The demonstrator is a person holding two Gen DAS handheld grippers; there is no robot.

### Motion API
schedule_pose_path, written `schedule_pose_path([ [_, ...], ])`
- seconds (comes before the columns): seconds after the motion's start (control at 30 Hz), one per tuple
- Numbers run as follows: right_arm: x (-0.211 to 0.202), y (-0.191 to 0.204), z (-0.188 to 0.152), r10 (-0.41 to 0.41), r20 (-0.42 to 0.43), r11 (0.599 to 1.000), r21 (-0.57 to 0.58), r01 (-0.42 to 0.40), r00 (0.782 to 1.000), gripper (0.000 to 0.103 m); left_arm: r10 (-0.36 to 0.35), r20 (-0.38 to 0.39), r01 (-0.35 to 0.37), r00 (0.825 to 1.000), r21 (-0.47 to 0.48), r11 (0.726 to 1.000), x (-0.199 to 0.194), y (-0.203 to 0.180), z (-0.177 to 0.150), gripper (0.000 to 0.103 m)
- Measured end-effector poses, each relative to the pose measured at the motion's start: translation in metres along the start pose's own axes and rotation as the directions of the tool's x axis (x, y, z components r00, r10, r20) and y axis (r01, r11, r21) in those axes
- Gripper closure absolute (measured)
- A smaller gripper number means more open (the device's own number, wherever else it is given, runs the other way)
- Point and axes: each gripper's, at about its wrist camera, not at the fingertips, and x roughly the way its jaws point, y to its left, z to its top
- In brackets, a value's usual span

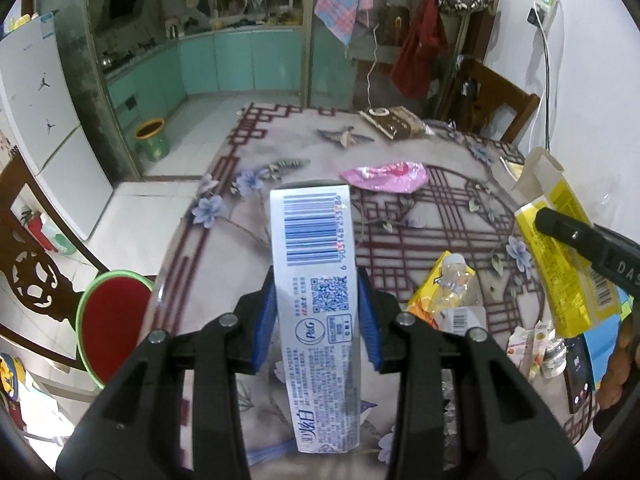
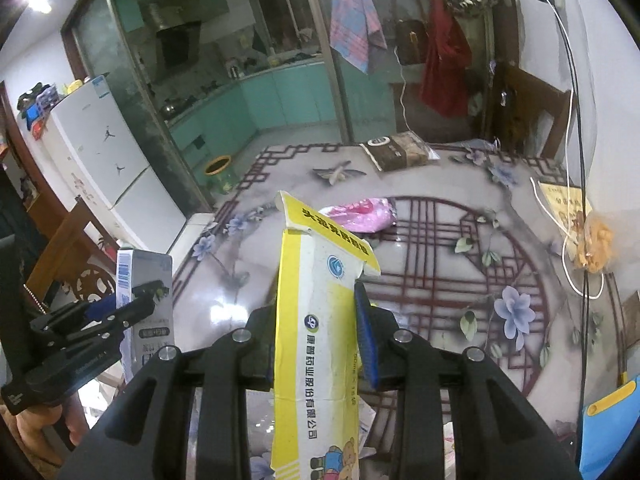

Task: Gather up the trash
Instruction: 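Carry the white toothpaste box and yellow box over the red bucket with both grippers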

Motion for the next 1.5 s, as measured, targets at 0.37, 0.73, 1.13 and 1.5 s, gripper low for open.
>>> schedule_pose_path([
  [0.37, -0.012, 0.025, 0.000, 0.022, 0.029, 0.999, -0.037, -0.020, 0.999, 0.073, 0.021, 0.041, -0.021, 0.999, -0.013, 1.000, -0.021, 0.010, -0.004, 0.067],
  [0.73, -0.010, 0.045, -0.002, 0.038, 0.025, 0.998, -0.056, -0.037, 0.999, 0.073, 0.037, 0.054, -0.036, 0.998, -0.018, 0.999, -0.031, 0.027, -0.007, 0.067],
  [1.13, -0.003, 0.076, -0.003, 0.047, 0.015, 0.996, -0.082, -0.045, 0.999, 0.073, 0.045, 0.053, -0.043, 0.998, -0.039, 0.998, -0.032, 0.058, -0.009, 0.067],
  [1.5, 0.015, 0.115, -0.005, 0.048, -0.008, 0.994, -0.095, -0.049, 0.999, 0.073, 0.054, 0.035, -0.052, 0.998, -0.053, 0.997, -0.029, 0.100, -0.012, 0.067],
])
